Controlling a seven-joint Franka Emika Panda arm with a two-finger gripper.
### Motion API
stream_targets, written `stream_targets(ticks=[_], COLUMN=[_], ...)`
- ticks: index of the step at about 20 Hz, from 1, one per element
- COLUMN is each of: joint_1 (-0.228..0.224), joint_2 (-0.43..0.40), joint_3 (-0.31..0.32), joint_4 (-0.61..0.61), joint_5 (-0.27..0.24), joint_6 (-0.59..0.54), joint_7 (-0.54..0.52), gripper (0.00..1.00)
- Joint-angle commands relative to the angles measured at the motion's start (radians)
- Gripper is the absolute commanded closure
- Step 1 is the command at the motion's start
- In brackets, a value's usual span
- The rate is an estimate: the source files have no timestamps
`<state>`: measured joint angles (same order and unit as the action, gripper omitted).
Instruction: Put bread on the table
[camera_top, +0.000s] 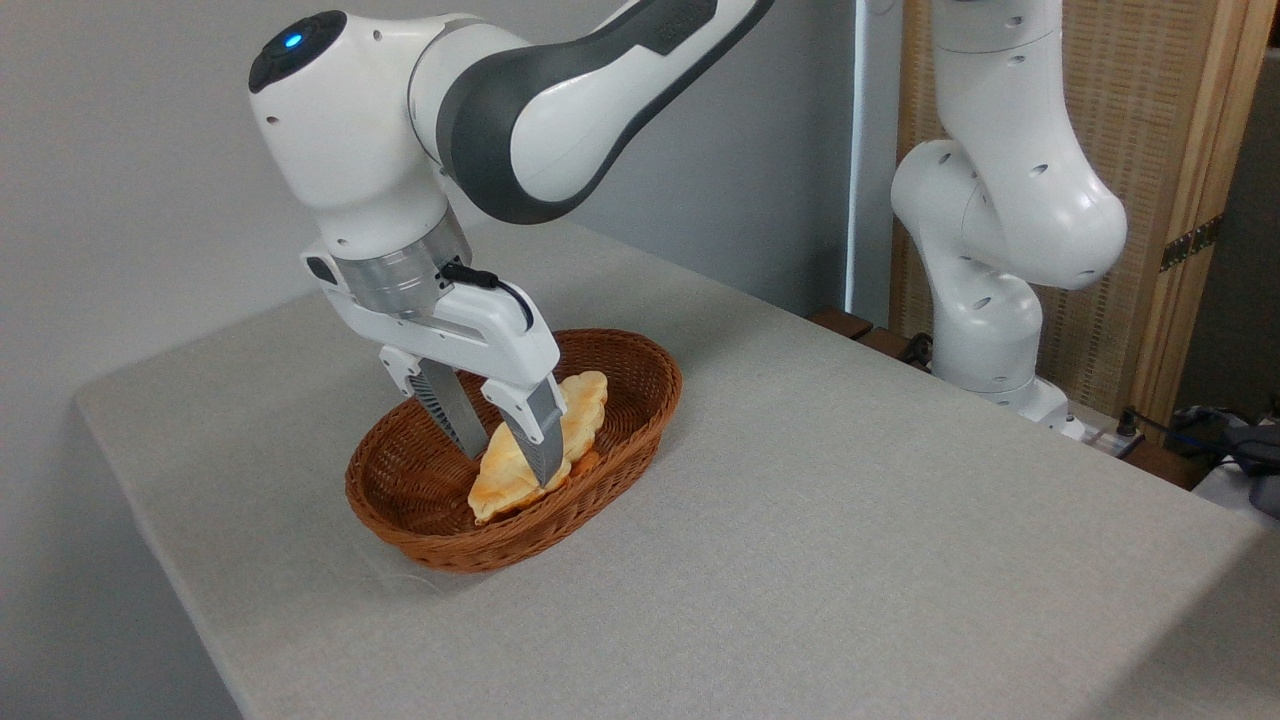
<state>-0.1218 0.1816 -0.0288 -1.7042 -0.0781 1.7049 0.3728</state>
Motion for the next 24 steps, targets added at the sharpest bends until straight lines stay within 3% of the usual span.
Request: stream_targets(ticks=[1, 15, 20, 24], joint_1=[-0.001, 0.002, 0.008, 0.011], joint_2=[-0.005, -0.013, -0.040, -0.069], joint_3=[-0.002, 0.006, 0.013, 0.050], joint_4=[0.006, 0.009, 0.015, 0.017], joint_5=[0.009, 0.009, 0.009, 0.009], joint_6=[-0.028, -0.041, -0.041, -0.041], joint_7=[0.003, 0.021, 0.086, 0.106], gripper=[0.55, 0.54, 0.49, 0.49])
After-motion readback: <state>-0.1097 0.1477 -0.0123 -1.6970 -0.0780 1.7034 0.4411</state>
